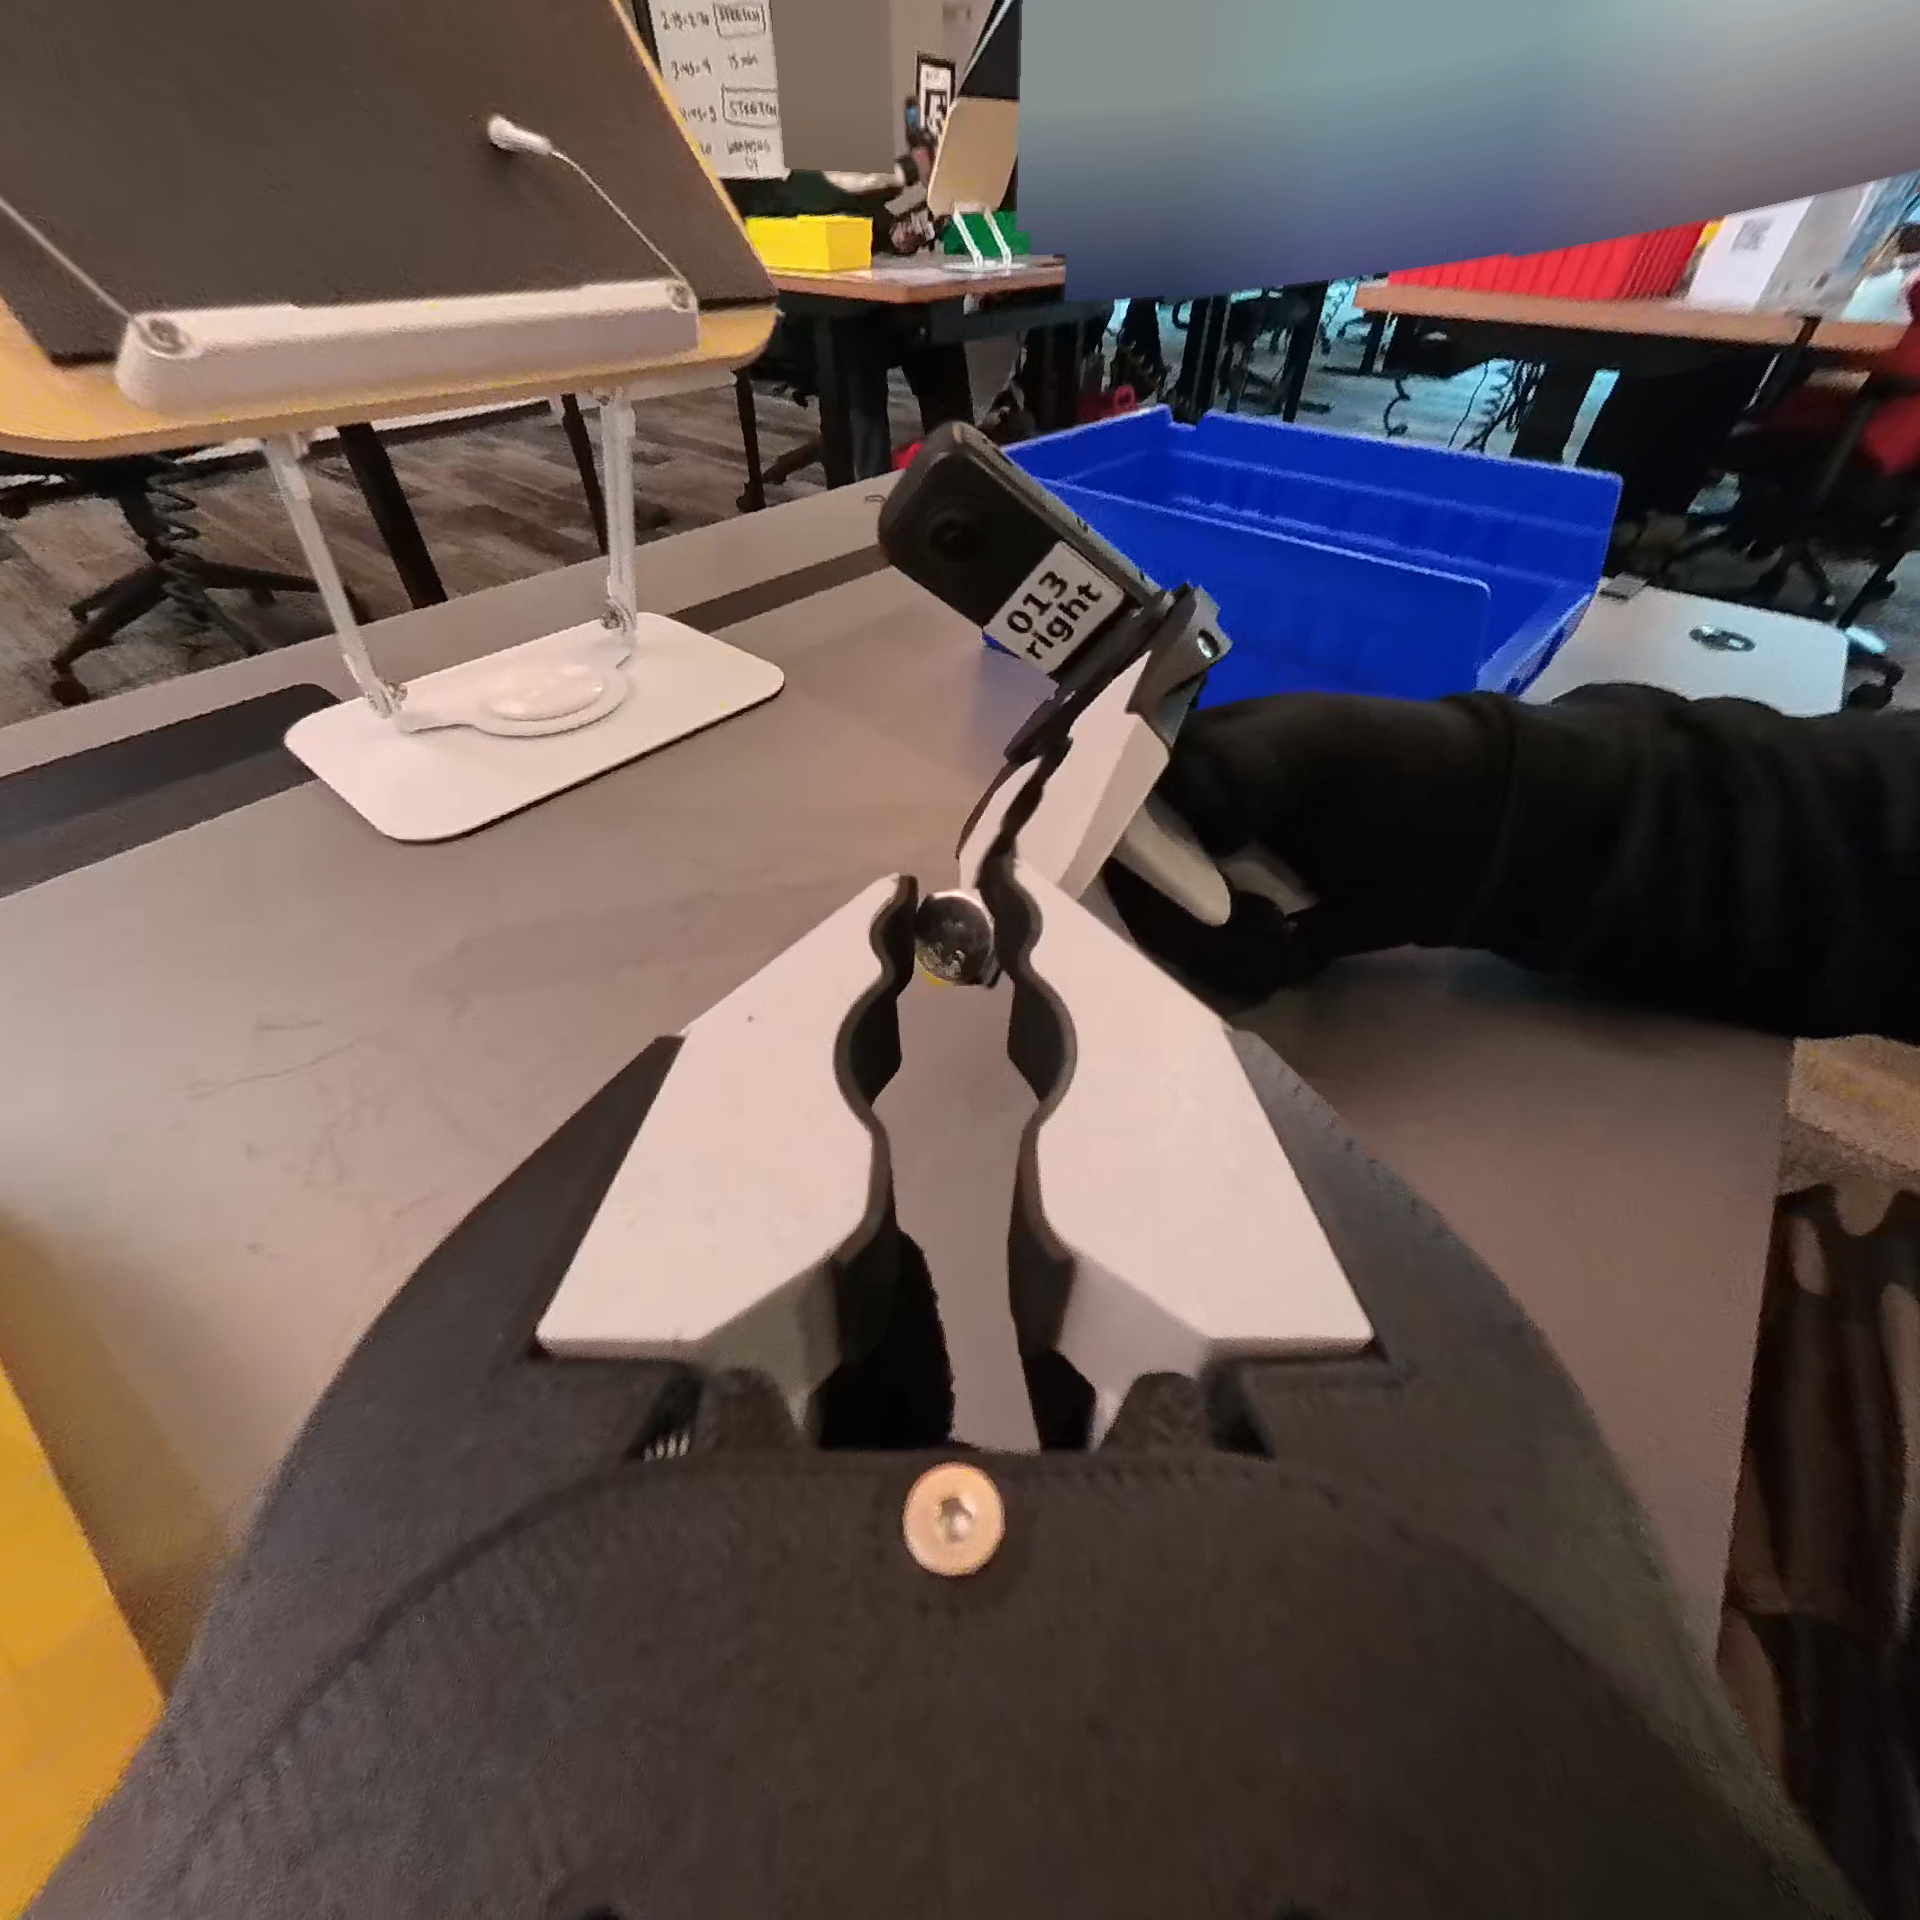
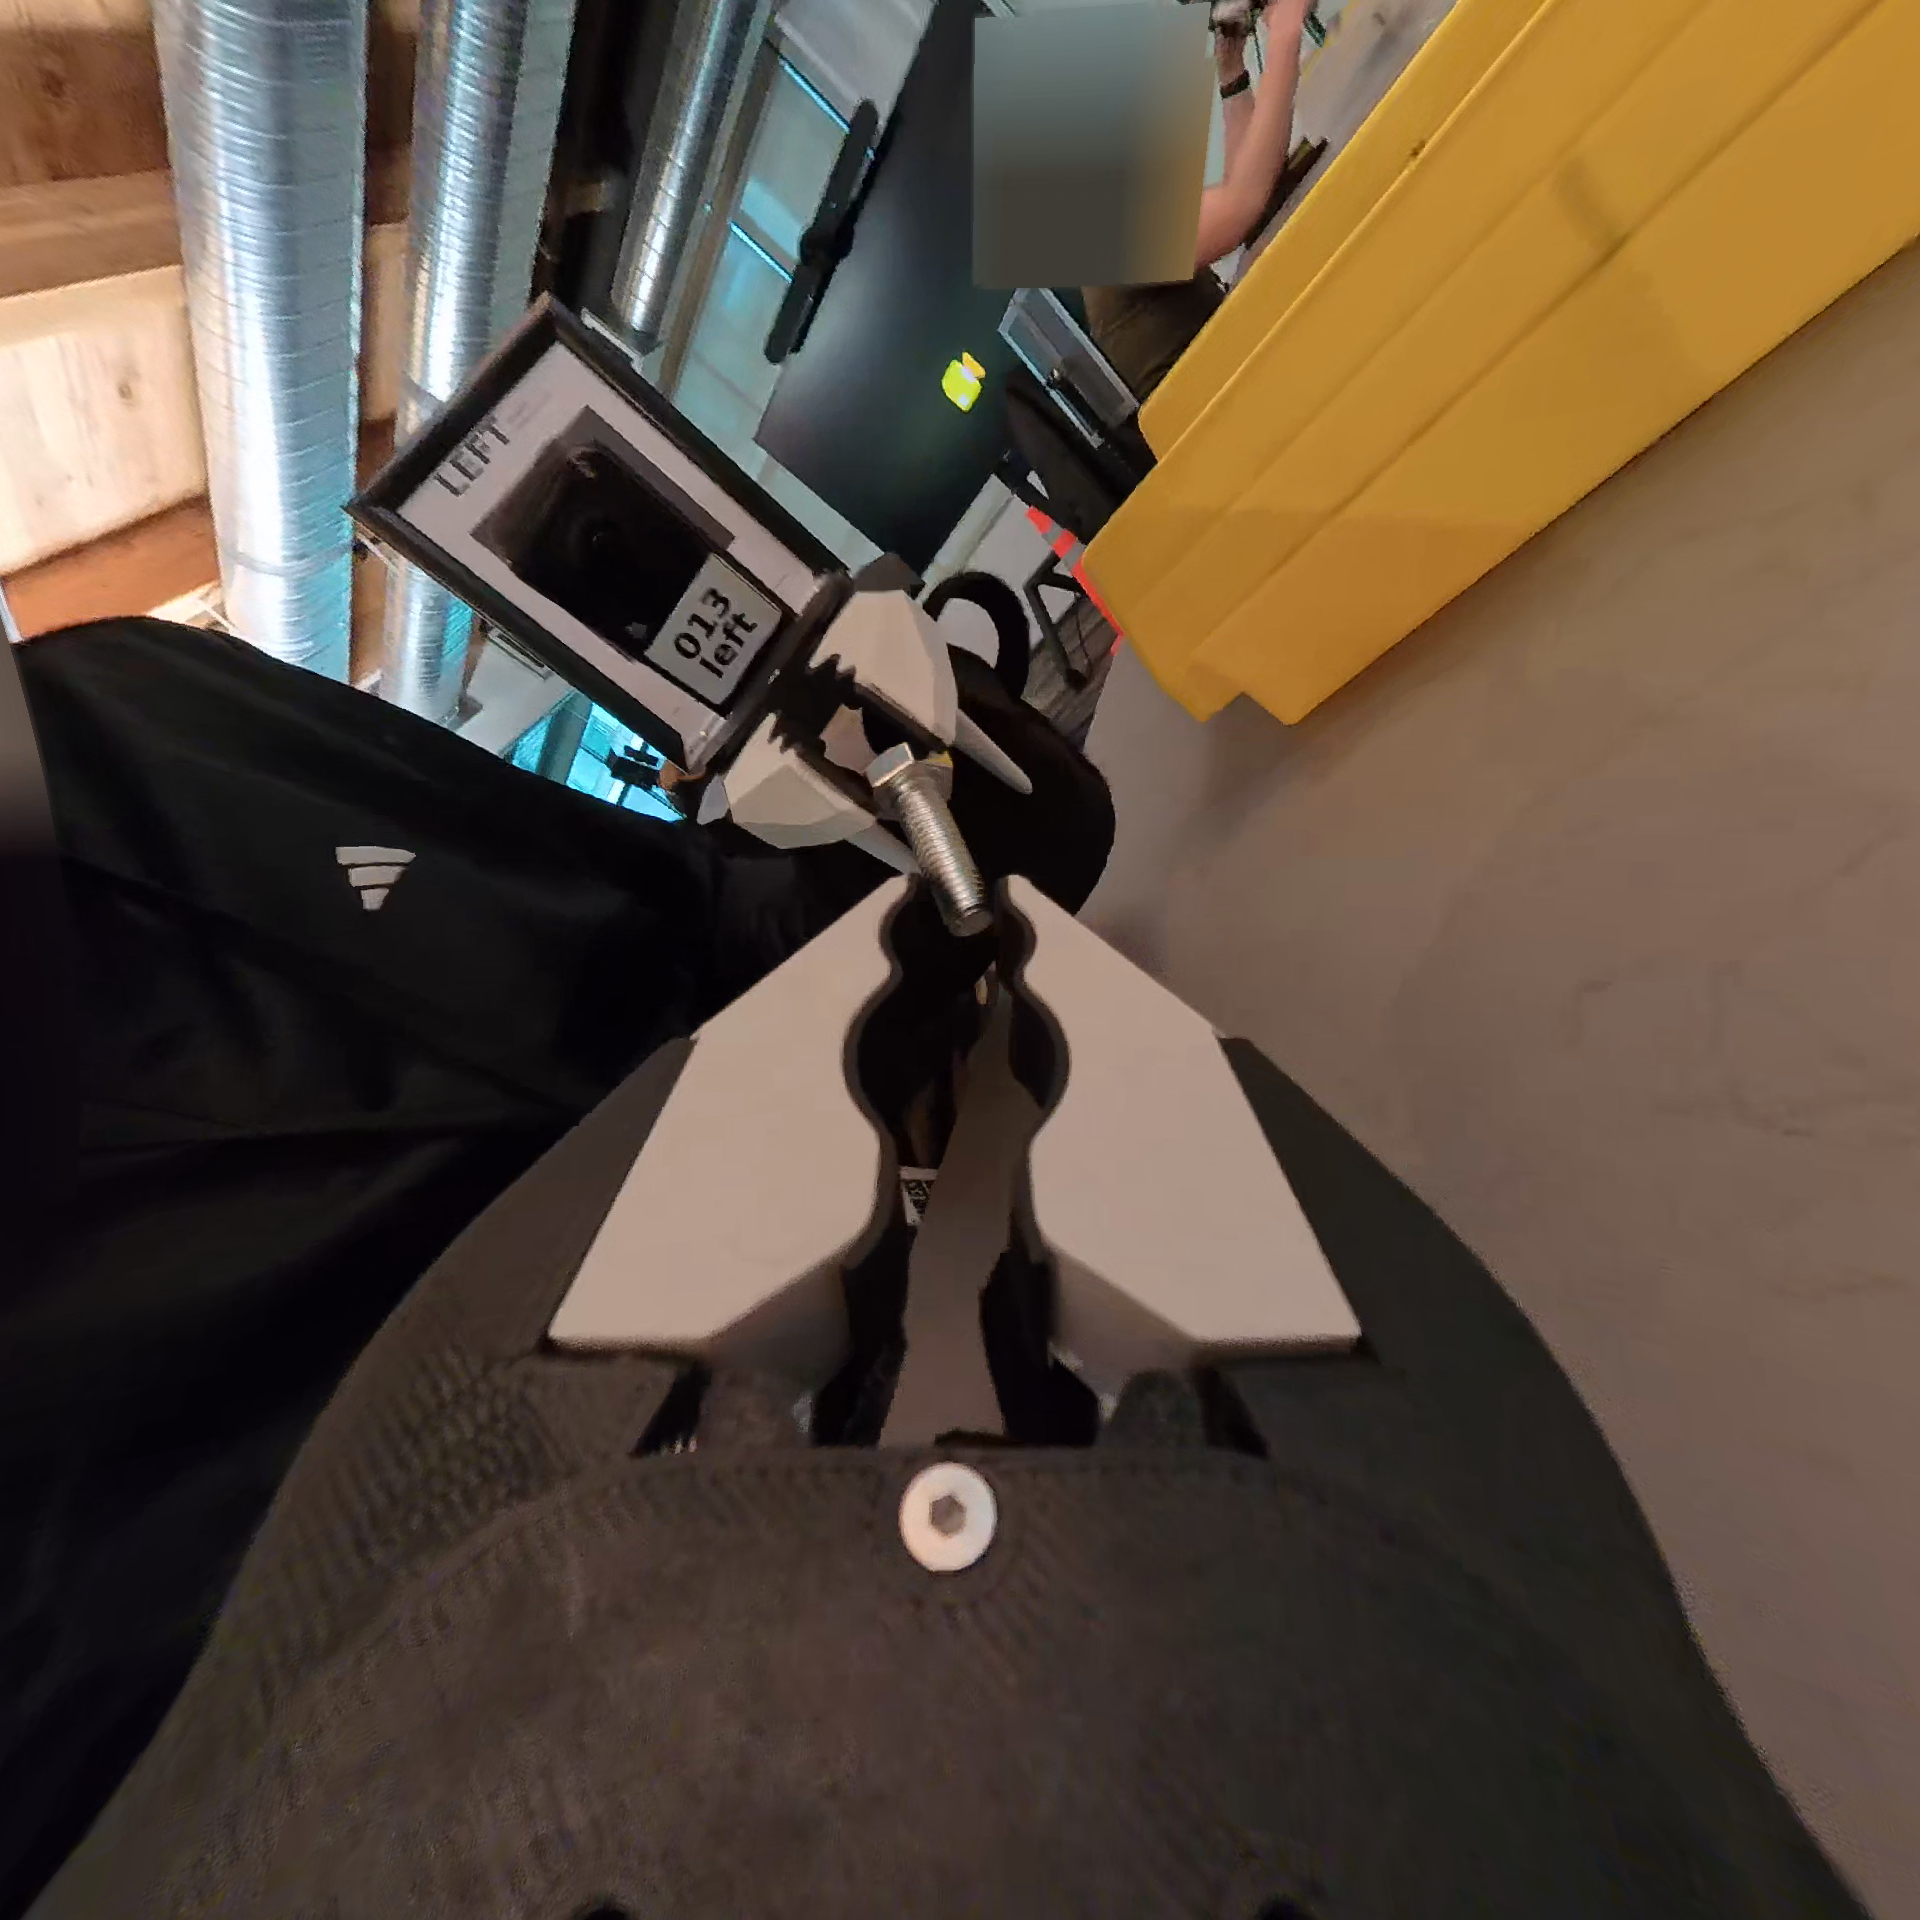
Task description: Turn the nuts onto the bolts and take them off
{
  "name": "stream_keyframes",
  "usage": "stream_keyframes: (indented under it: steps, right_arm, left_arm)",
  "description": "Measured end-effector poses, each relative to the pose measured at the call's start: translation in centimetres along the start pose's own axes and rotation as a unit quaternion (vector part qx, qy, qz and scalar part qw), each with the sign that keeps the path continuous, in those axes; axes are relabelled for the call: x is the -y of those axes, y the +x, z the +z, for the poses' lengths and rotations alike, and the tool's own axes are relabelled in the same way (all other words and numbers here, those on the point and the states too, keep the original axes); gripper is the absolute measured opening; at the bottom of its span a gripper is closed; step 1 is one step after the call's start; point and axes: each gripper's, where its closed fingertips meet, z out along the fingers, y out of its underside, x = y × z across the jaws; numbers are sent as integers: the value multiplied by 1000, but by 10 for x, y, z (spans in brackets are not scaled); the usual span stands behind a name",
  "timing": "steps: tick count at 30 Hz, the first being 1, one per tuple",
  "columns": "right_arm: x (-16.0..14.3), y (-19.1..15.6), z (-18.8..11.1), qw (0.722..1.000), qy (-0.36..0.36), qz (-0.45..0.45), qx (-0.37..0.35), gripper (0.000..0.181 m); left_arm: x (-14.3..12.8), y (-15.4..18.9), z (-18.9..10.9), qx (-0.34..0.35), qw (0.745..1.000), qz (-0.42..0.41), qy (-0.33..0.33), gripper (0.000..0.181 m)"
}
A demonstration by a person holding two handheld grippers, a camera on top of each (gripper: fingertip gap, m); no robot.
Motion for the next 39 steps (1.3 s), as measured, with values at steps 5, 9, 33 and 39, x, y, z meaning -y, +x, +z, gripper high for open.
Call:
stream_keyframes:
  steps: [5, 9, 33, 39]
  right_arm:
    - [4, -2, 0, 999, 7, -31, -4, 14]
    - [0, 1, 3, 995, -7, -85, -43, 9]
    - [-21, 29, -23, 841, -353, -246, -327, 7]
    - [-24, 31, -23, 804, -410, -268, -338, 8]
  left_arm:
    - [3, -4, -1, -3, 999, -32, 7, 12]
    - [4, -6, 0, -17, 997, -69, 19, 11]
    - [-65, -2, 16, 23, 965, 181, -187, 31]
    - [-77, 3, 18, 6, 961, 182, -209, 26]
